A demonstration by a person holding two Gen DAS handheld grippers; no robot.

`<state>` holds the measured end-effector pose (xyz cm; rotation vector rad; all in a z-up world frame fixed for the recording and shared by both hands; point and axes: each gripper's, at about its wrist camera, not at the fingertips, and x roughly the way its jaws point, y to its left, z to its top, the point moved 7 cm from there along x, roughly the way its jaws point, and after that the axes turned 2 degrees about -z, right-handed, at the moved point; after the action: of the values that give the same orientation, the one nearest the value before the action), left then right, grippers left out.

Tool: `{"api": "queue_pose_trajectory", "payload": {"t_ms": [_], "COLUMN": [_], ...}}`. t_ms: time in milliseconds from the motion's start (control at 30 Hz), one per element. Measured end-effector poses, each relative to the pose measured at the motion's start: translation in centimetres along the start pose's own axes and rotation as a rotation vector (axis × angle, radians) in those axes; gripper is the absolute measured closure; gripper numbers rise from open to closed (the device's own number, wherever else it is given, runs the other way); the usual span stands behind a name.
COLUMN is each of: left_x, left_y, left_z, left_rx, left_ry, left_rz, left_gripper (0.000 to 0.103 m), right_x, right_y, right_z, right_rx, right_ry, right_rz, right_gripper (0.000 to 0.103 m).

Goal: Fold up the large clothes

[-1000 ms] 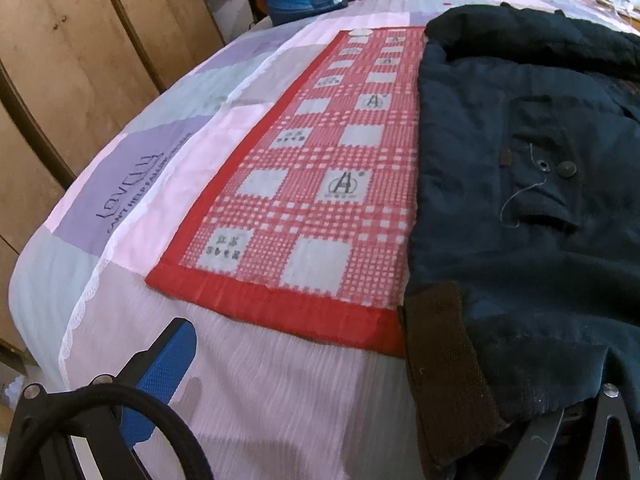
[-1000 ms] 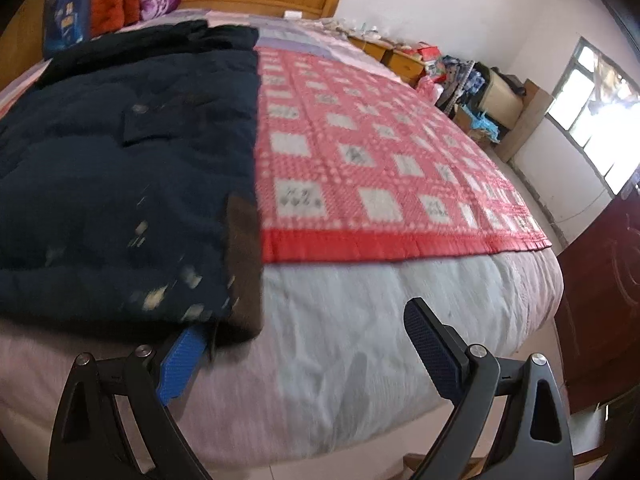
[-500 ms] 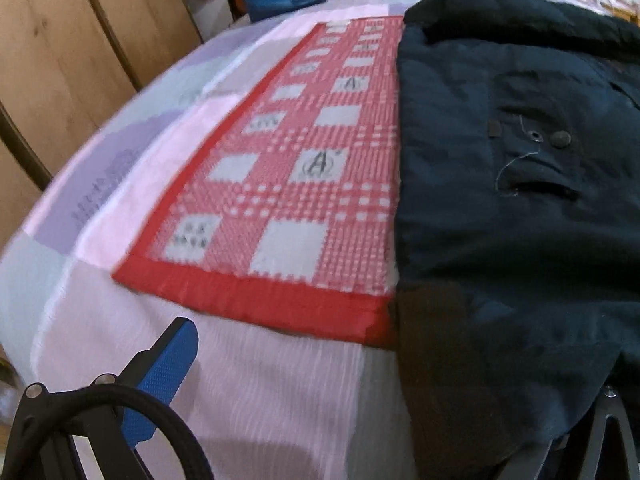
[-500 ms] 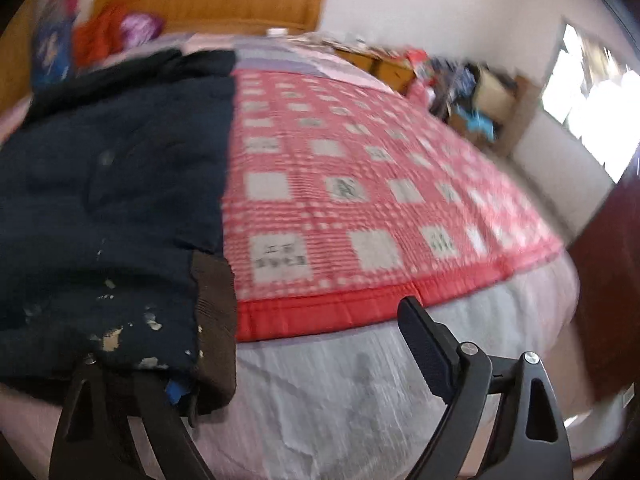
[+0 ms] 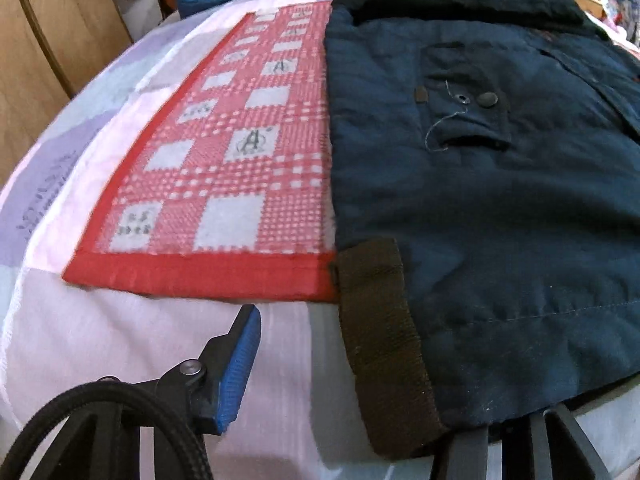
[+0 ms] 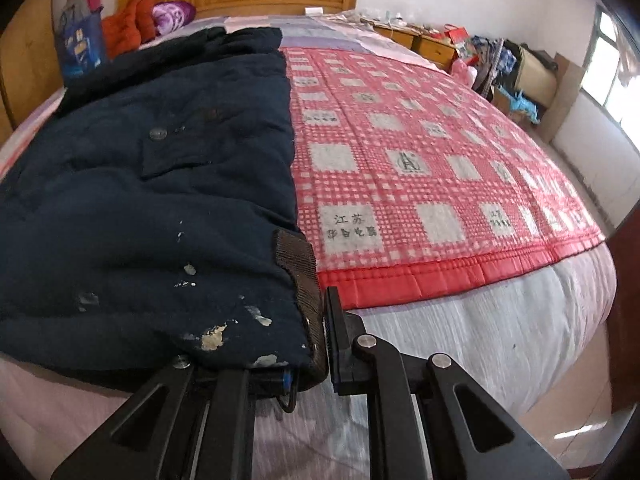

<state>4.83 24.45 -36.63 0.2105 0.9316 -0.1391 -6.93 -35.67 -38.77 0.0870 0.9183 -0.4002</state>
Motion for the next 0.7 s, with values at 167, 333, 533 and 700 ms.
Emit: {"api": "queue_pose_trajectory", "payload": {"t_ms": [167, 333, 533, 700], "left_x": [1.4, 0.2, -3.1, -6.5], "left_y": [-3.1, -1.2, -0.3, 0.2], "left_z": [0.4, 0.6, 2.8, 4.8], "left_rx": [0.061, 0.000, -0.036, -0.031], "left_ry": [0.015, 0.004, -0.027, -0.065], "left_rz": [-0.043, -0.027, -0.036, -0.043], "left_gripper": [0.090, 0.089, 0.088, 0.088], "right_x": [0.5, -0.4, -3.1, -6.4], "right_y": [1.1, 0.2, -0.3, -0.9], "right_z": [-0.2, 0.0, 0.4, 2.3], "right_rx": [0.023, 0.029, 0.087, 0.100], "right_ry": [0.015, 0.007, 0.000, -0.042], "right_rz": [-0.010, 0.010, 0.032, 0.047], "right_gripper": [0.090, 0.091, 0.092, 0.093]}}
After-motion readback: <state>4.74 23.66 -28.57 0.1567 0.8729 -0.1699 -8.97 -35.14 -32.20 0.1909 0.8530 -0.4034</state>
